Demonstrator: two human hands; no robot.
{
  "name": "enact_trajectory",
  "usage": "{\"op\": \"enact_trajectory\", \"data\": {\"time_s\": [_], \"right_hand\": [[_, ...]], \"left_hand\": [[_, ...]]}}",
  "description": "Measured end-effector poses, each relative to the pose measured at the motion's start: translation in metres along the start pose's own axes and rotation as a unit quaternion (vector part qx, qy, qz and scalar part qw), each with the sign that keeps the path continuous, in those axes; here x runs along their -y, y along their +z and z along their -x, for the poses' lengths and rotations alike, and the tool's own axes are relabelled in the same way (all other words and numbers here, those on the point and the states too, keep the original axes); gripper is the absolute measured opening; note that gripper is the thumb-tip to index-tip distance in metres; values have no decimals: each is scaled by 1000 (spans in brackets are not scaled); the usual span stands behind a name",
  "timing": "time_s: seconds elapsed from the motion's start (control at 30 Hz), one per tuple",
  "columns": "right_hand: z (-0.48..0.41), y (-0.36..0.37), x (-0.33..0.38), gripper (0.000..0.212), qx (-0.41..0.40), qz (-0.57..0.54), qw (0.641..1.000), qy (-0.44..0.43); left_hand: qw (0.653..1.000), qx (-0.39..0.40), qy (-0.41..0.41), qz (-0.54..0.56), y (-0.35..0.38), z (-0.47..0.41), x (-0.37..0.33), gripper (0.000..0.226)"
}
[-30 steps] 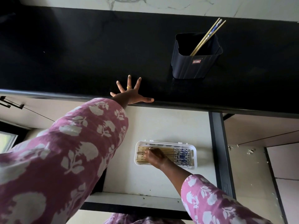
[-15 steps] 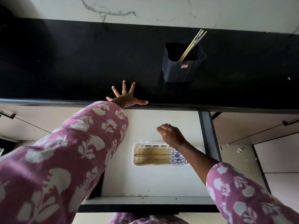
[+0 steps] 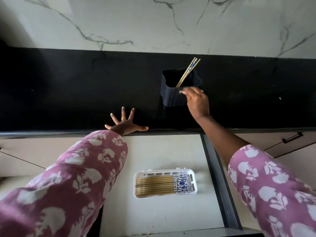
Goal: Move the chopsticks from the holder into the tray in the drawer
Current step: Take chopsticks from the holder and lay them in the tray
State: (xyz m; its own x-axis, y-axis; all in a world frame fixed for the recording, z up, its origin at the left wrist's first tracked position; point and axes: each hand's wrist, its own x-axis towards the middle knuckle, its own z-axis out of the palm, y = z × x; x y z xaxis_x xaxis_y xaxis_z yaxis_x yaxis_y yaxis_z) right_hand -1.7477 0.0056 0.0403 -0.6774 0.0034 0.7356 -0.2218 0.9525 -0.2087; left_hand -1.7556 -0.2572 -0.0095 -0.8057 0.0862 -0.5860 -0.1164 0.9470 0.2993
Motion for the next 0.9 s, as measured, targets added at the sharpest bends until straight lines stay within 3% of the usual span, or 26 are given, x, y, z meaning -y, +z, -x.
{"op": "enact_trajectory", "data": {"time_s": [0.13,0.23,0.4,0.47,0.53,0.67,0.9], "right_hand": [[-39,4,-13,13,17,-20,996,83],[-63,9,-22,21,41,-44,976,209],[-92,29,-39,21,94,-141,911,376],[-103,50,-49,17,120,-181,866,451],[-110,73,-61,26,127,-192,824,518],[-113,109,-77,48,146,-151,813,542],[-120,128,-86,32,143,-137,798,570]], "left_hand": [[1000,4,-9,-1,1,-3,2,116],[1000,7,-15,-3,-1,-4,1,116],[1000,13,-21,-8,1,-6,-3,116],[1000,15,-25,-10,1,-7,-4,116],[1000,16,-26,-9,0,-7,-4,116],[1000,15,-27,-4,-2,-8,-4,116],[999,17,-29,-1,-1,-9,-5,117]]}}
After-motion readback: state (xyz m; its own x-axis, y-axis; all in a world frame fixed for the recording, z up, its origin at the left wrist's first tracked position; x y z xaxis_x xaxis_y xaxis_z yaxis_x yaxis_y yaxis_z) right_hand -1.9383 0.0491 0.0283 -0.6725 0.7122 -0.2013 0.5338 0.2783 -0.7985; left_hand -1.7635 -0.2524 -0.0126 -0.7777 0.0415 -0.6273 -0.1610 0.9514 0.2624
